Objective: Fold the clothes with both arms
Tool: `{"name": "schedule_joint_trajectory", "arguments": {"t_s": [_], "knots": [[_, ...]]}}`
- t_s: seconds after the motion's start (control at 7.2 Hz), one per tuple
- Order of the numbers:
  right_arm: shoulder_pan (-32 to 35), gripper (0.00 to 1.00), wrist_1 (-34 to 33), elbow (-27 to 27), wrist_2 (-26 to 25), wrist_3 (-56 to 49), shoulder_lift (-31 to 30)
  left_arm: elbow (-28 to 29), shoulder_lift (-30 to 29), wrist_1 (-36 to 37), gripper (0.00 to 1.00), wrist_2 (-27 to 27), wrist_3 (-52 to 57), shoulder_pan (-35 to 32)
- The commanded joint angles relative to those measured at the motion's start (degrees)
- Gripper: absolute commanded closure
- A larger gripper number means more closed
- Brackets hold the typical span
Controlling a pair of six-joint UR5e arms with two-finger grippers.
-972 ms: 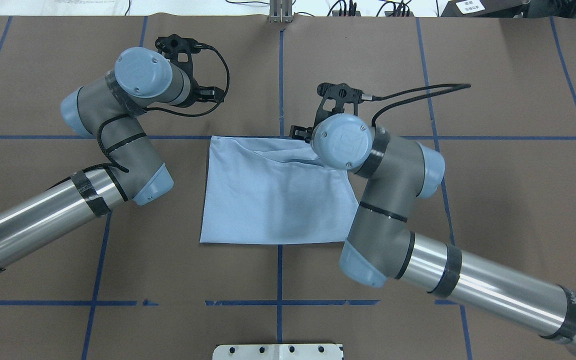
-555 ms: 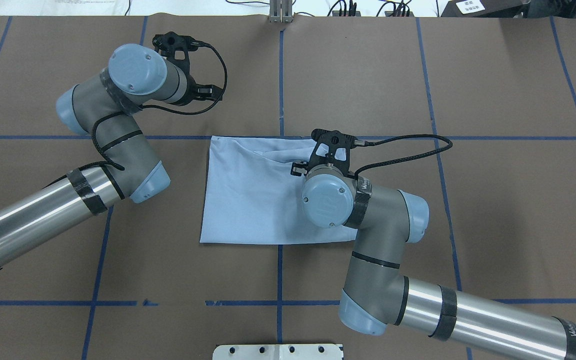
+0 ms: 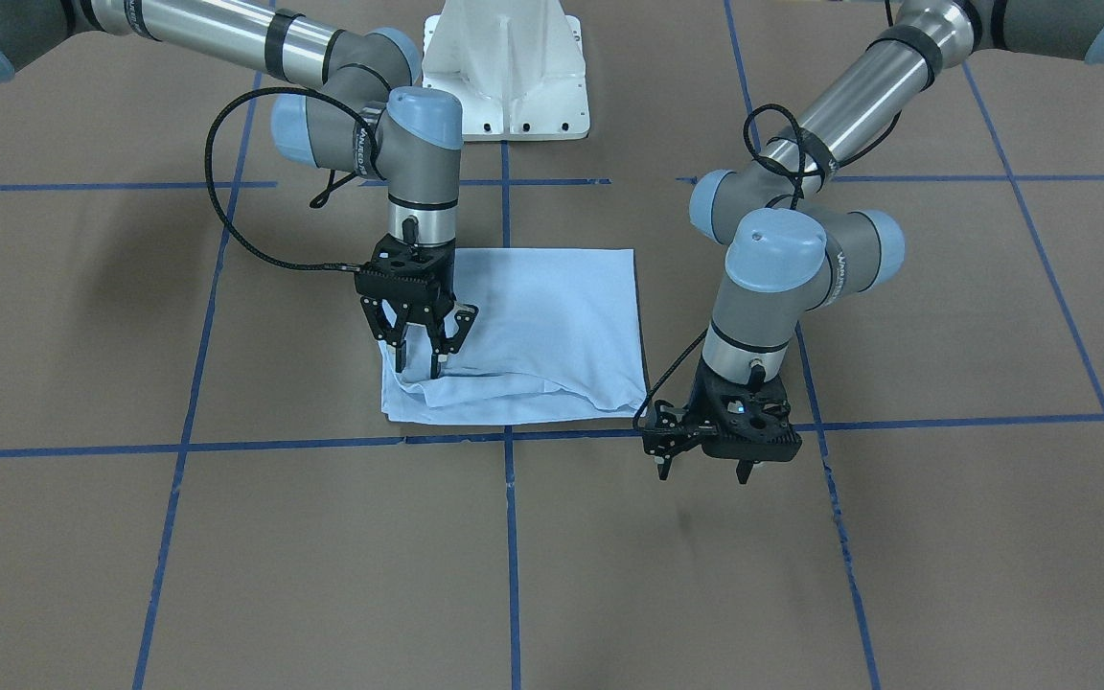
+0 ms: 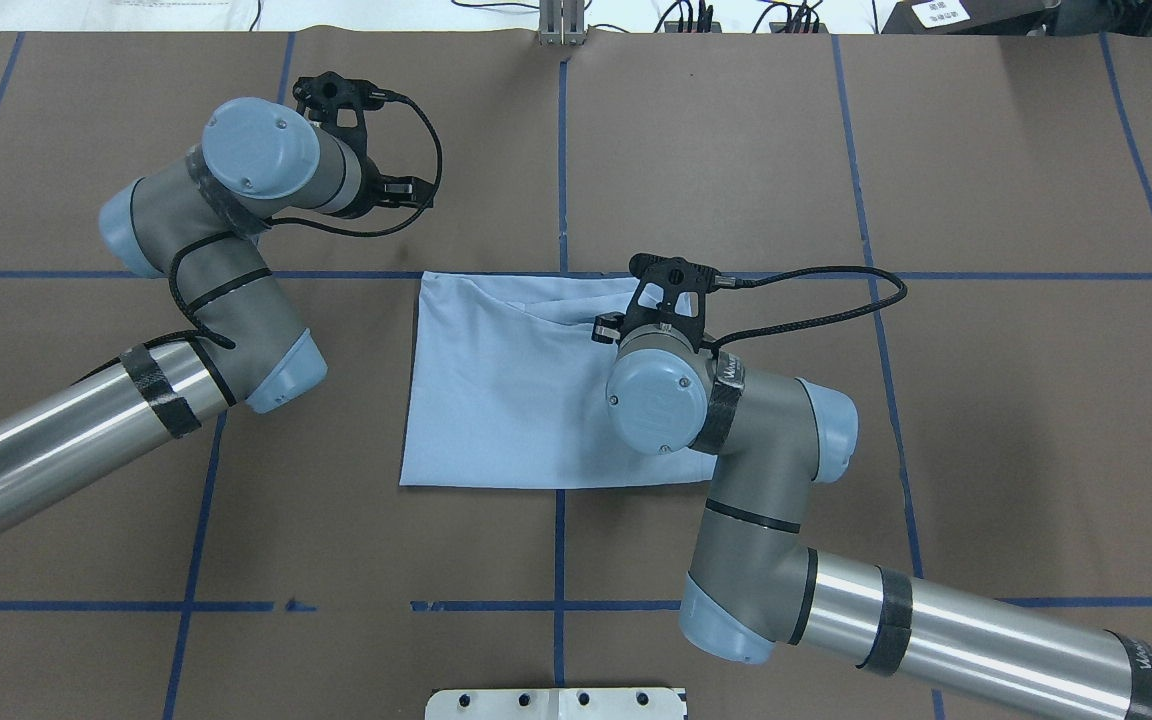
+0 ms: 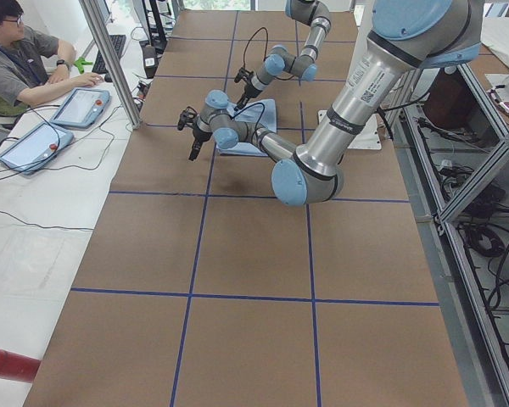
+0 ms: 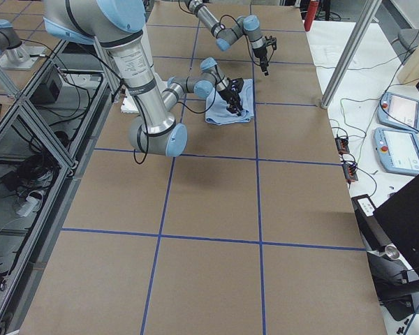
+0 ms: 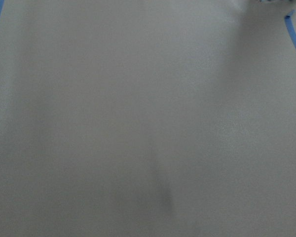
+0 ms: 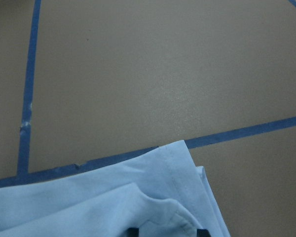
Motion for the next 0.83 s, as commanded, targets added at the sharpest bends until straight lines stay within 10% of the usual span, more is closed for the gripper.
{"name": "schedule_joint_trajectory", "arguments": {"t_s": [0.0, 0.69], "knots": [[0.14, 1.00, 0.08, -0.92, -0.05, 0.18, 0.16, -0.12, 0.25, -0.26, 0.00, 0.00, 0.00, 0.00], [5.40, 1.00, -0.01, -7.13, -0.05, 0.97, 3.30, -3.63, 2.18, 0.18, 0.00, -0.09, 0.00, 0.00]]}}
